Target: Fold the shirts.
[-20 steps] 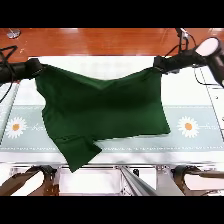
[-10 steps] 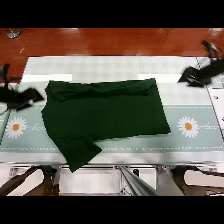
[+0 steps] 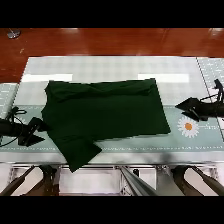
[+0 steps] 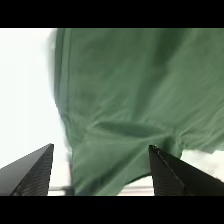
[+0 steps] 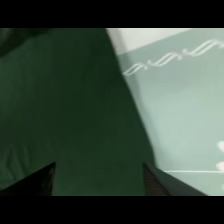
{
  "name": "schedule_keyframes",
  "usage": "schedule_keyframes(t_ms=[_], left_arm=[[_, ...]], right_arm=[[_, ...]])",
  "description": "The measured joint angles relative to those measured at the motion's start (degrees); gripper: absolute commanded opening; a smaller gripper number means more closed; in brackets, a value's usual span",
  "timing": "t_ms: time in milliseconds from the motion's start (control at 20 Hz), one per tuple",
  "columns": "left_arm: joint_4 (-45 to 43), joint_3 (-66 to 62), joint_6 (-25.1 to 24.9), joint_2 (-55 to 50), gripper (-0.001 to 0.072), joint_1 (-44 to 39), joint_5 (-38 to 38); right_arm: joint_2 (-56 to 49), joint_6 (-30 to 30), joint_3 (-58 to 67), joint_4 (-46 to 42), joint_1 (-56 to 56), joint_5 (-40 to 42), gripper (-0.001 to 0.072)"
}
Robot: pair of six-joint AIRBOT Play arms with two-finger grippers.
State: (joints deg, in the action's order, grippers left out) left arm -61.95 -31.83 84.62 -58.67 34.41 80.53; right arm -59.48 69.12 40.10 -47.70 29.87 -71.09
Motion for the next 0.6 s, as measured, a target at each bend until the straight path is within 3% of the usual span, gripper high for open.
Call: schedule_keyframes(t_ms=[600], left_arm=[[5.53,7.45,-5.29,-1.18,0.0698,-0.44,-6.64]], right_arm=[[2.51,-2.62,-7.76,5.49,0.57,1.81,0.0625]])
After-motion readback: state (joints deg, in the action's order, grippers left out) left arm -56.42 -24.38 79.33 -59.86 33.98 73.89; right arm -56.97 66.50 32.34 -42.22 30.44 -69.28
